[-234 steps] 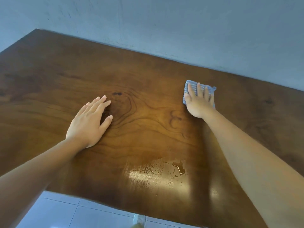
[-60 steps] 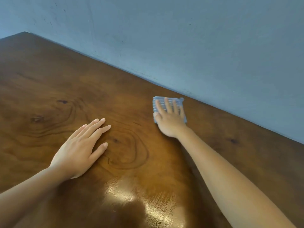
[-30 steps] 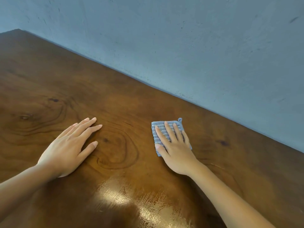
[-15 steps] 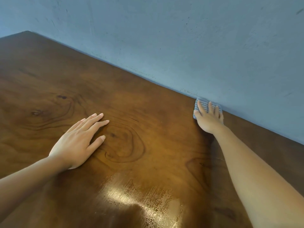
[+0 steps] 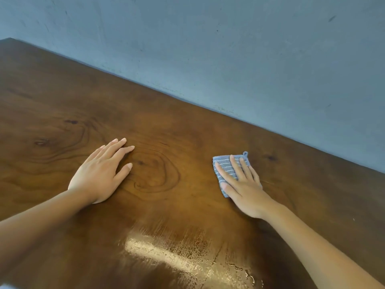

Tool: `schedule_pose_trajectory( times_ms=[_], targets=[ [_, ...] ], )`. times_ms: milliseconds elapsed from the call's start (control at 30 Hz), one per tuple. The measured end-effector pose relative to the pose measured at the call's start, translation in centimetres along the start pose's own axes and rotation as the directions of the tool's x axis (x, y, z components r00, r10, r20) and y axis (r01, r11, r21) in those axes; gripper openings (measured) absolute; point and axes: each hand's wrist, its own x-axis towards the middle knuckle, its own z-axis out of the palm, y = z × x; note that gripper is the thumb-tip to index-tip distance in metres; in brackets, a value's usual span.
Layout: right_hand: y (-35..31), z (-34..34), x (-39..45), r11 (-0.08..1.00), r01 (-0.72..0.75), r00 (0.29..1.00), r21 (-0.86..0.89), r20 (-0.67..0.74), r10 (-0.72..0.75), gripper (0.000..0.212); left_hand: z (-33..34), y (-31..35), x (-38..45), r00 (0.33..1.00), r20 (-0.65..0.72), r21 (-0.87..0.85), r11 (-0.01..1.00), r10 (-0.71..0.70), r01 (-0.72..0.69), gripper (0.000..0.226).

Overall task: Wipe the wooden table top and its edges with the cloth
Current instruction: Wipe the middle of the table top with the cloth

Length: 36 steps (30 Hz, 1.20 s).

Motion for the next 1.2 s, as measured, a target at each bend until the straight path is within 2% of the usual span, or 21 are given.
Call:
schedule_pose_trajectory(
  times_ms=[67, 133, 233, 333, 467, 733, 867, 933, 1033, 1200],
  targets=[
    [1.6, -0.4, 1.0, 0.999, -0.046, 0.999, 0.019, -0.009, 0.047, 0.051, 0.0, 0.0, 0.0, 1.0, -0.002, -0.002, 1.0, 0.002, -0.002, 0.061],
    [3.5, -1.1, 2.9, 0.983, -0.183, 0.982, 0.032, -0.041, 0.184, 0.05, 0.0, 0.1, 0.0, 1.0, -0.008, 0.008, 1.0, 0.006, -0.006, 0.06],
    [5.2, -2.1, 5.3, 0.91, -0.4, 0.912, 0.107, -0.049, 0.407, 0.052, 0.2, 0.3, 0.0, 1.0, -0.022, 0.054, 0.998, 0.018, -0.017, 0.058],
    [3.9, -2.2, 5.8, 0.862, -0.487, 0.869, 0.142, -0.015, 0.494, 0.054, 0.3, 0.6, 0.0, 0.998, -0.054, 0.148, 0.989, 0.027, -0.019, 0.057],
    [-0.1, -0.9, 3.1, 0.864, -0.47, 0.875, 0.179, -0.032, 0.483, 0.056, -0.3, 1.4, -0.7, 0.997, -0.081, 0.171, 0.985, 0.011, 0.003, 0.058],
    [-8.5, 5.6, -9.6, 0.979, -0.202, 0.972, 0.04, -0.113, 0.205, 0.056, 0.9, 7.6, -5.8, 1.0, -0.011, -0.022, 0.999, 0.027, -0.027, 0.064],
    [-7.6, 6.3, -12.3, 0.998, -0.061, 0.993, -0.016, -0.103, 0.059, 0.055, 2.5, 10.5, -9.0, 0.996, 0.052, 0.006, 0.998, 0.069, -0.07, 0.08],
    [-5.6, 5.8, -11.6, 1.0, -0.028, 0.994, -0.013, -0.103, 0.026, 0.053, 3.2, 11.1, -9.8, 0.996, 0.038, 0.062, 0.994, 0.085, -0.087, 0.081],
    [-2.2, 4.5, -9.1, 0.989, -0.147, 0.984, 0.031, -0.096, 0.15, 0.053, 3.7, 11.0, -10.0, 0.996, 0.018, 0.119, 0.988, 0.092, -0.094, 0.079],
    [-1.3, 3.5, -6.4, 0.896, -0.416, 0.899, 0.153, -0.076, 0.431, 0.054, 3.8, 11.1, -10.1, 0.995, 0.013, 0.127, 0.987, 0.102, -0.103, 0.077]
  ],
)
